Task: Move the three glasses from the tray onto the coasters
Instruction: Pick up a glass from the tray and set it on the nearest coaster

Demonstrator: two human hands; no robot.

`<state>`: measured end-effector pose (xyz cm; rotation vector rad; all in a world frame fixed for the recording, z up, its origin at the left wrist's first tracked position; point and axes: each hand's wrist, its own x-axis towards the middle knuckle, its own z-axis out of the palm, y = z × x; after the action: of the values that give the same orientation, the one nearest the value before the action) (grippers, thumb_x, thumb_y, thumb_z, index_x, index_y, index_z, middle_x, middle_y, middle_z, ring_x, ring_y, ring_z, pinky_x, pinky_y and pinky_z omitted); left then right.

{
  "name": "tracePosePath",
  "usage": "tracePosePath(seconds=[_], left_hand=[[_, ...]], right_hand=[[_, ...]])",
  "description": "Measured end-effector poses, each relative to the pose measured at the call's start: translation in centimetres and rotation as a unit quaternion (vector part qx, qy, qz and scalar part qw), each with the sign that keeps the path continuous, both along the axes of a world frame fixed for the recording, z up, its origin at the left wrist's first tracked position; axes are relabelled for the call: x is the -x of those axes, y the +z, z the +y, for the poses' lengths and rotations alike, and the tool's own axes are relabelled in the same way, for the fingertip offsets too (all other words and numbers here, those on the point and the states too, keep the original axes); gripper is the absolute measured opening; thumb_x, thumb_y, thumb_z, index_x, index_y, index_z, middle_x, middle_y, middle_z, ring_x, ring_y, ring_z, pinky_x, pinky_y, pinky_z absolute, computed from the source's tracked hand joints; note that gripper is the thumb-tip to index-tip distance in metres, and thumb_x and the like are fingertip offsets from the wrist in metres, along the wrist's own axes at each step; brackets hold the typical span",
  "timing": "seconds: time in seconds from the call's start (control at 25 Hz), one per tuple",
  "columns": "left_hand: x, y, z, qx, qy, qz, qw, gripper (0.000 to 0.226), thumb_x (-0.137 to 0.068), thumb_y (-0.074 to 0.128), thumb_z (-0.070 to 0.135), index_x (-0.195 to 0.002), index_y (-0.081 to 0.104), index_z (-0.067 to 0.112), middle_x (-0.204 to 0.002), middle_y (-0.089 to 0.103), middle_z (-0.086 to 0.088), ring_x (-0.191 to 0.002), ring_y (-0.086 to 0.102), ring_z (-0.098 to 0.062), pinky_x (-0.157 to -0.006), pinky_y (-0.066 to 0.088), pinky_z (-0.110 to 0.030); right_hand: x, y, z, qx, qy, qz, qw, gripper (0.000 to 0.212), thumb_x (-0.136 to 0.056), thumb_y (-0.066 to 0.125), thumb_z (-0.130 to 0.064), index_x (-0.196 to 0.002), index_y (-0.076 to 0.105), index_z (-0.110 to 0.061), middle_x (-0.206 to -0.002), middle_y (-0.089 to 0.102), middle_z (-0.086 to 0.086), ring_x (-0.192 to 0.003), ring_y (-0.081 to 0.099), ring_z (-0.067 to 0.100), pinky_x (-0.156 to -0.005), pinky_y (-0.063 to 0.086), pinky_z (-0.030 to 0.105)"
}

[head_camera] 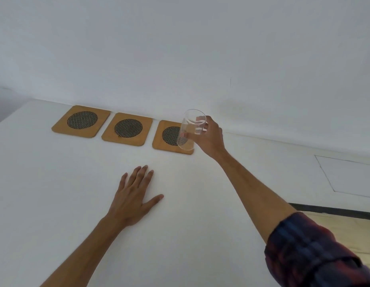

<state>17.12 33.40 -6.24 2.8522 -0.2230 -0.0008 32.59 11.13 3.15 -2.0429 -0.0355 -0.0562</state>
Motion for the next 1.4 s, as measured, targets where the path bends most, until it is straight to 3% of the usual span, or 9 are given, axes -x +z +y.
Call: tracePosePath(seconds=[0.2, 0.44, 0.6, 0.76, 1.0, 1.08, 1.16, 1.28, 1.4], left_hand=[[-0.1, -0.9, 0.2, 0.002, 0.005, -0.001, 1.000, 0.088, -0.084, 0.008, 0.077, -0.155, 0.008, 0.025, -0.165, 0.004, 0.002, -0.150, -0.004, -0.012, -0.122, -0.001, -0.043], [-0.2, -1.1, 0.2, 0.002, 0.005, -0.006, 1.000, 0.086, -0.086, 0.010, 0.076, -0.155, 0.009, 0.024, -0.165, 0.005, 0.001, -0.150, -0.003, -0.013, -0.122, 0.001, -0.045], [-0.1, -1.3, 0.2, 0.008, 0.005, -0.008, 1.000, 0.084, -0.087, 0.013, 0.075, -0.155, 0.010, 0.025, -0.165, 0.005, 0.001, -0.150, -0.004, -0.013, -0.122, 0.001, -0.045], [-0.1, -1.3, 0.2, 0.008, 0.006, -0.009, 1.000, 0.084, -0.087, 0.014, 0.075, -0.155, 0.009, 0.025, -0.165, 0.006, 0.001, -0.150, -0.004, -0.013, -0.122, 0.001, -0.045], [0.0, -1.0, 0.0, 0.004, 0.010, -0.007, 1.000, 0.084, -0.087, 0.015, 0.074, -0.155, 0.009, 0.025, -0.165, 0.005, 0.003, -0.150, -0.004, -0.012, -0.123, 0.000, -0.043], [0.1, -0.9, -0.1, 0.011, 0.013, -0.011, 1.000, 0.084, -0.087, 0.016, 0.074, -0.154, 0.013, 0.024, -0.165, 0.007, 0.002, -0.150, -0.002, -0.012, -0.122, 0.001, -0.043], [0.3, -0.8, -0.2, 0.017, 0.017, -0.014, 1.000, 0.085, -0.086, 0.016, 0.074, -0.154, 0.017, 0.023, -0.164, 0.010, 0.001, -0.151, 0.001, -0.013, -0.122, 0.001, -0.042], [0.5, -0.5, -0.2, 0.015, 0.021, -0.018, 1.000, 0.085, -0.085, 0.019, 0.074, -0.152, 0.024, 0.022, -0.163, 0.016, 0.000, -0.150, 0.008, -0.015, -0.122, 0.005, -0.043], [0.9, 0.1, -0.4, 0.011, 0.035, -0.028, 0.999, 0.084, -0.085, 0.021, 0.072, -0.148, 0.035, 0.018, -0.160, 0.027, -0.004, -0.149, 0.018, -0.020, -0.121, 0.014, -0.044]], right_hand=[[-3.7, -1.9, 2.1, 0.038, 0.005, 0.005, 0.999, 0.077, -0.056, 0.093, -0.046, -0.118, 0.057, -0.018, -0.108, 0.069, -0.001, -0.099, 0.068, 0.019, -0.090, 0.056, 0.044], [-5.4, -3.1, 3.8, 0.076, 0.008, -0.009, 0.997, 0.077, -0.054, 0.093, -0.050, -0.114, 0.054, -0.020, -0.101, 0.065, -0.005, -0.099, 0.067, 0.019, -0.080, 0.051, 0.031], [-5.8, -3.4, 4.6, 0.079, 0.002, -0.007, 0.997, 0.079, -0.055, 0.091, -0.051, -0.117, 0.054, -0.019, -0.116, 0.070, 0.002, -0.108, 0.066, 0.020, -0.090, 0.052, 0.036], [-6.0, -3.2, 4.7, 0.078, 0.003, 0.008, 0.997, 0.079, -0.057, 0.092, -0.048, -0.119, 0.052, -0.019, -0.110, 0.068, -0.001, -0.107, 0.066, 0.020, -0.089, 0.051, 0.035], [-3.7, -2.5, 4.1, 0.095, -0.013, 0.034, 0.995, 0.117, -0.054, 0.082, -0.072, -0.147, 0.033, -0.021, -0.145, 0.053, 0.001, -0.129, 0.053, 0.020, -0.103, 0.043, 0.041], [-1.9, -2.3, 3.5, 0.075, -0.035, 0.027, 0.996, 0.108, -0.061, 0.072, -0.078, -0.147, 0.033, -0.025, -0.144, 0.054, -0.002, -0.130, 0.052, 0.018, -0.099, 0.042, 0.039], [0.5, -2.4, 2.5, 0.028, -0.057, 0.008, 0.998, 0.084, -0.073, 0.064, -0.074, -0.138, 0.043, -0.025, -0.134, 0.060, -0.003, -0.124, 0.056, 0.017, -0.094, 0.042, 0.036], [4.5, -3.0, 0.4, -0.013, -0.076, -0.034, 0.996, 0.044, -0.085, 0.064, -0.060, -0.106, 0.057, -0.022, -0.107, 0.068, -0.009, -0.106, 0.064, 0.011, -0.093, 0.050, 0.040], [8.0, -3.1, -2.3, 0.001, -0.070, -0.048, 0.996, 0.025, -0.089, 0.069, -0.043, -0.086, 0.063, -0.019, -0.085, 0.070, -0.012, -0.087, 0.068, 0.005, -0.082, 0.055, 0.033]])
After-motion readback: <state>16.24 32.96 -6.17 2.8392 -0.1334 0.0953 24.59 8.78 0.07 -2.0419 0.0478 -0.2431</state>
